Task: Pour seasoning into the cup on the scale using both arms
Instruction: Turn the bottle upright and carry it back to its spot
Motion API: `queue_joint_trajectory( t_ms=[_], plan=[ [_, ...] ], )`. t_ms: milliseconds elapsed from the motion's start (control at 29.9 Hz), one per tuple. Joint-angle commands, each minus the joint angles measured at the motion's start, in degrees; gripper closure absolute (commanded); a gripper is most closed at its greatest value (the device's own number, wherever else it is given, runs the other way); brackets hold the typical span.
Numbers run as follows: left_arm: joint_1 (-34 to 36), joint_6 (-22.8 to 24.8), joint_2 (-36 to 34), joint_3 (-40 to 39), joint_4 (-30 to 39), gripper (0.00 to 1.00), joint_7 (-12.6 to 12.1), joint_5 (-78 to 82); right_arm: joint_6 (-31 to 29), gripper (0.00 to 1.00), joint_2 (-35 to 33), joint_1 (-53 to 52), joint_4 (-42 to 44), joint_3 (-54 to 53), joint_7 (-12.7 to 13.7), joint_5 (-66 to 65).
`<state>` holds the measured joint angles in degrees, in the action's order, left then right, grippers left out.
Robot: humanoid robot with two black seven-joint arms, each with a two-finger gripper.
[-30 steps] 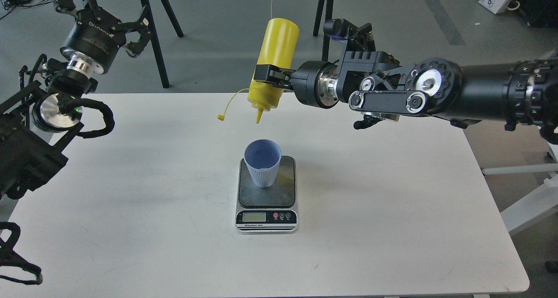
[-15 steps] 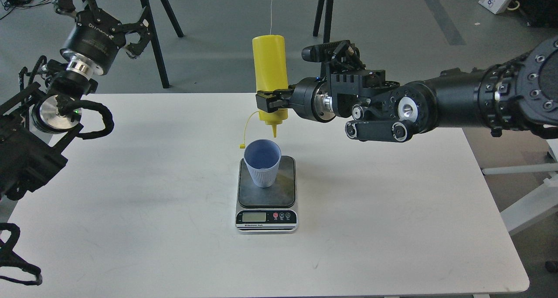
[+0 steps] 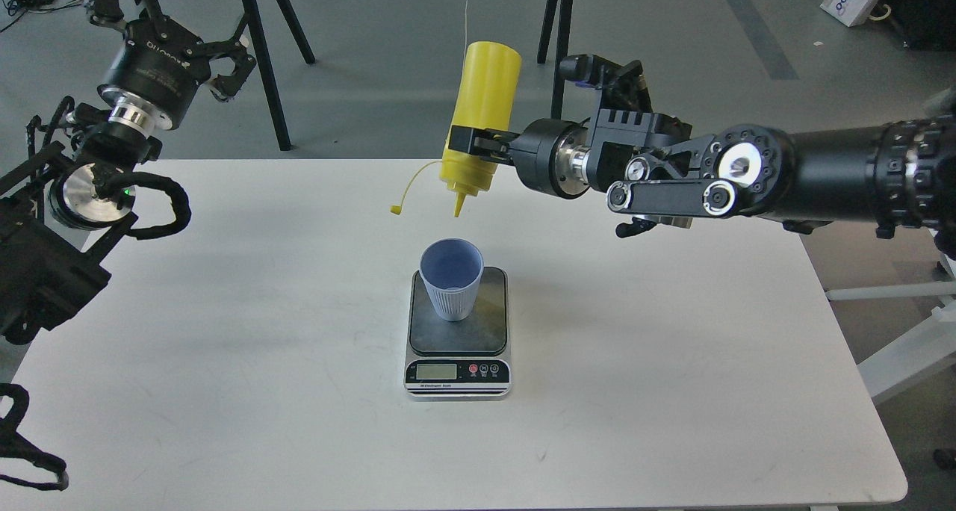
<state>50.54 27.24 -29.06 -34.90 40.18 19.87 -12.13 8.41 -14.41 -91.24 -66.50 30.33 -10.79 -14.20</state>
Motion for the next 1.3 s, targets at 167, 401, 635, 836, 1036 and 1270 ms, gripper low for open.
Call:
queue_joint_trajectory(
  t_ms=[167, 401, 635, 836, 1036, 1270],
  plan=[
    [0.2, -0.3, 0.1, -0.4, 0.5, 0.00, 0.0, -0.1, -5.2, 0.61, -24.7, 18.7, -10.7, -23.1, -0.2, 3.0],
    [0.3, -0.1, -0.2, -0.3, 0.7, 0.00, 0.0, -0.2, -15.9, 0.61, -33.1, 42.5, -14.3, -46.0, -0.4, 14.3],
    [-1.1, 0.4, -2.8, 0.4, 0.7, 0.00, 0.0, 0.0, -29.0, 0.61, -30.2, 62.3, -13.5, -60.6, -3.9, 29.7],
    [-1.6, 0.4, -2.8, 0.0, 0.7, 0.00, 0.0, -0.1, -36.4, 0.60, -19.9, 71.5, -4.7, -65.5, -6.5, 35.9],
    [-1.7, 0.3, -2.8, 0.2, 0.7, 0.00, 0.0, 0.0, -36.4, 0.60, -9.2, 77.3, 4.5, -70.0, -6.4, 38.4],
    [-1.6, 0.3, -2.8, 0.3, 0.7, 0.00, 0.0, 0.0, -36.4, 0.60, -5.5, 81.1, 6.6, -71.2, -6.4, 38.5]
  ],
)
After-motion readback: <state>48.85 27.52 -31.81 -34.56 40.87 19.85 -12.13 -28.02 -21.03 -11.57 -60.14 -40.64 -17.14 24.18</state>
